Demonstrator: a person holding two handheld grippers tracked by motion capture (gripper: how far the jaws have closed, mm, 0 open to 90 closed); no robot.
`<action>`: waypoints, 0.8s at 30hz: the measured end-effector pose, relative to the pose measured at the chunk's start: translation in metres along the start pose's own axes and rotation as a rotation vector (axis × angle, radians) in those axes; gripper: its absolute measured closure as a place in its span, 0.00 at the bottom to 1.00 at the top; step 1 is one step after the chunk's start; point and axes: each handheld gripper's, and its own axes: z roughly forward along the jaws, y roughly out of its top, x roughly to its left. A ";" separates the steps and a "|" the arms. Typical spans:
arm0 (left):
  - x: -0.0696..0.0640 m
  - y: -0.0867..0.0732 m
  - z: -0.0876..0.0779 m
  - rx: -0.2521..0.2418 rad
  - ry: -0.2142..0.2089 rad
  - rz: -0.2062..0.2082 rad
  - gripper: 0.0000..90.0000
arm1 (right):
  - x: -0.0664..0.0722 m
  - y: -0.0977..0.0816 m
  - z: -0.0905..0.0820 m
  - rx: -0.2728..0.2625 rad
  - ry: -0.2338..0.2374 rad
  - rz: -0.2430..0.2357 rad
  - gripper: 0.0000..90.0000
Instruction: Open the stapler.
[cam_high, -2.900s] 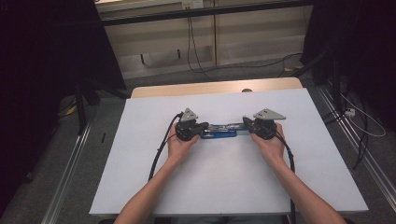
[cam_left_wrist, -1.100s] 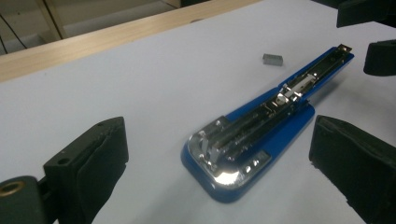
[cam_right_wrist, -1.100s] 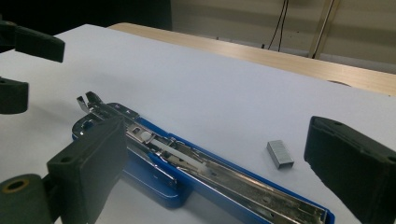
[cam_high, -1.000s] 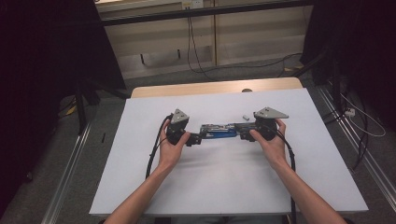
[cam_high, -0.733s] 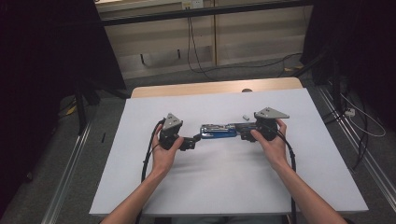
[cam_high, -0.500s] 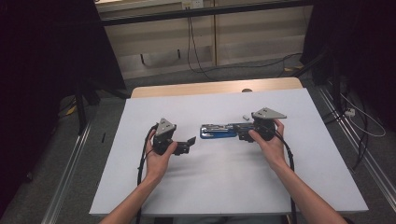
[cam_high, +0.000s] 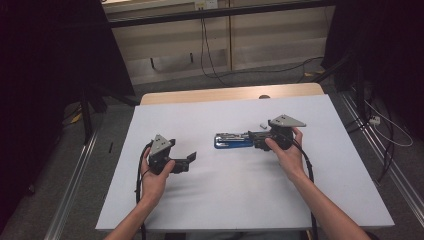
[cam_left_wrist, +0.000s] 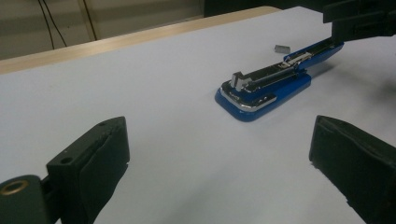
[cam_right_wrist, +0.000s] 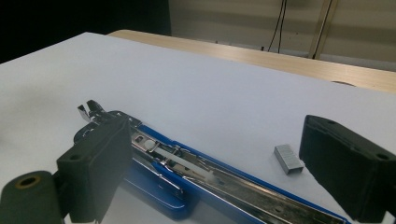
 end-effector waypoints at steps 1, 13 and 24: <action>0.000 -0.001 -0.002 0.002 0.002 0.003 0.05 | -0.001 0.000 -0.001 0.000 -0.005 -0.003 0.10; 0.001 -0.013 -0.035 -0.013 0.045 -0.016 0.05 | -0.007 0.004 -0.007 -0.013 -0.041 -0.012 0.09; -0.003 -0.026 -0.057 -0.024 0.023 -0.029 0.05 | -0.011 0.008 -0.007 0.018 -0.009 0.009 0.09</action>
